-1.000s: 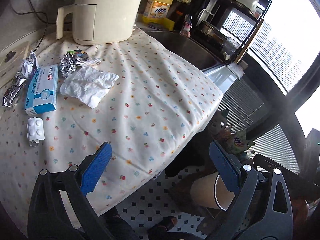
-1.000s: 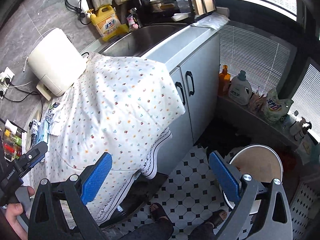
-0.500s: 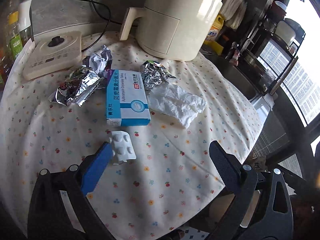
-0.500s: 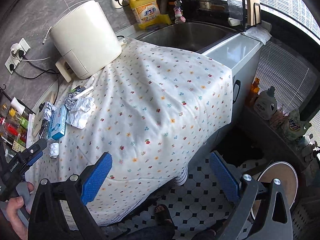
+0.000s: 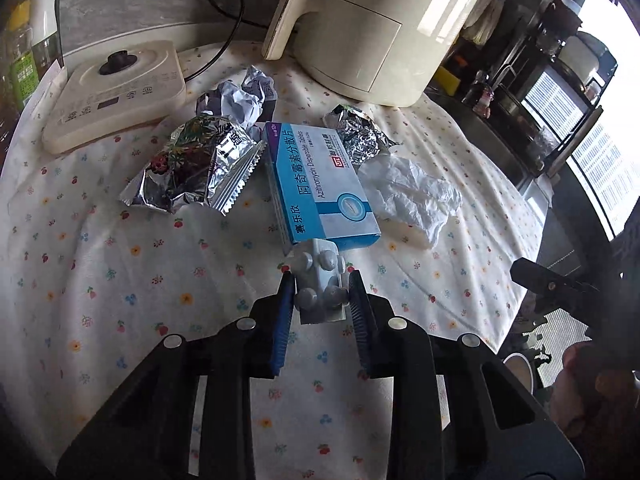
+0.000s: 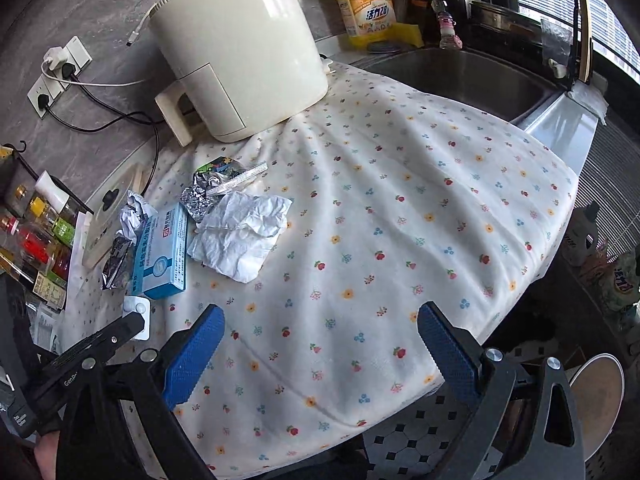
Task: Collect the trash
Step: 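Grasp the white blister pack with the left tool while the right tool grasps the white tissue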
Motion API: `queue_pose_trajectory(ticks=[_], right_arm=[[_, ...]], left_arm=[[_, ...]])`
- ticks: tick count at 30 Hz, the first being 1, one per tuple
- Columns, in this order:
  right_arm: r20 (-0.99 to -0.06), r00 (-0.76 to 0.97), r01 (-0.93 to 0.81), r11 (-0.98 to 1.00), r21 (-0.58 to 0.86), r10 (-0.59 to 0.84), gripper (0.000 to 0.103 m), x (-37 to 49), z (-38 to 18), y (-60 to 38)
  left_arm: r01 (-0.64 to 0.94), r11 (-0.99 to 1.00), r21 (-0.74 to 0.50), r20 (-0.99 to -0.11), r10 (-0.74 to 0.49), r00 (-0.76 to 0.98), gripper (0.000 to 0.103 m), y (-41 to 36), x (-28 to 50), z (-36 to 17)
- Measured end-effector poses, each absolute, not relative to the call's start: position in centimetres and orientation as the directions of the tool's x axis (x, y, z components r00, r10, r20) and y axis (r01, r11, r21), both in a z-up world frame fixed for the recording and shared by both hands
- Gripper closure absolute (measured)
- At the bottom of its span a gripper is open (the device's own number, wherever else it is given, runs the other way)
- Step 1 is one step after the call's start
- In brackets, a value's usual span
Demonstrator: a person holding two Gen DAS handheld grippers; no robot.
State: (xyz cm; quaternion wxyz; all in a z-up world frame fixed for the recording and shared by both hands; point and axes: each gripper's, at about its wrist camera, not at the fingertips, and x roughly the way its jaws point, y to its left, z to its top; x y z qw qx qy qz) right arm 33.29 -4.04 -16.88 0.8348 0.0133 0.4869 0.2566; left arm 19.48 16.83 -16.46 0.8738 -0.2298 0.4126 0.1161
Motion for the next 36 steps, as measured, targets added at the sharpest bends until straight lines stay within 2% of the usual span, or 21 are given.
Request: queue_pose_trajectory(ticks=[3, 14, 16, 17, 18, 19, 21, 28, 36], right_arm=[[-0.813, 0.368, -0.447, 0.853, 0.271, 0.451, 0.015, 33.4, -17.2, -1.7], [-0.829, 0.354, -0.518, 0.829, 0.211, 0.433, 0.021, 35.3, -18.6, 4.6], [-0.838, 0.317, -0.529, 0.816, 0.232, 0.443, 0.042, 35.9, -19.1, 4.9], [-0.848, 0.282, -0.536, 0.807, 0.249, 0.449, 0.068, 36.2, -19.5, 5.1], [-0.855, 0.253, -0.543, 0.798, 0.261, 0.452, 0.088, 36.2, -19.8, 5.2], [-0.856, 0.252, -0.549, 0.795, 0.258, 0.451, 0.089, 36.1, -19.7, 5.1], [-0.848, 0.269, -0.558, 0.791, 0.250, 0.457, 0.099, 35.6, -19.4, 4.4], [-0.822, 0.264, -0.544, 0.782, 0.306, 0.505, 0.100, 33.8, -18.3, -0.5], [-0.815, 0.304, -0.498, 0.812, 0.306, 0.493, 0.100, 32.0, -17.1, -8.4]], left_arm=[[-0.415, 0.853, -0.316, -0.765, 0.029, 0.643, 0.075, 18.0, 18.4, -16.3], [-0.543, 0.771, -0.332, -0.774, 0.106, 0.624, 0.075, 22.9, 14.3, -17.1], [-0.554, 0.763, -0.334, -0.773, 0.114, 0.624, 0.075, 23.2, 13.8, -17.1], [-0.556, 0.761, -0.334, -0.772, 0.118, 0.625, 0.075, 23.2, 13.6, -17.0], [-0.556, 0.762, -0.332, -0.770, 0.121, 0.626, 0.075, 23.1, 13.5, -16.9], [-0.554, 0.764, -0.331, -0.769, 0.122, 0.628, 0.075, 23.0, 13.5, -16.8], [-0.546, 0.770, -0.330, -0.766, 0.119, 0.631, 0.075, 22.6, 13.5, -16.8], [-0.491, 0.805, -0.332, -0.756, 0.084, 0.649, 0.075, 19.1, 15.1, -16.6], [-0.402, 0.851, -0.339, -0.750, 0.014, 0.662, 0.075, 12.9, 18.0, -15.8]])
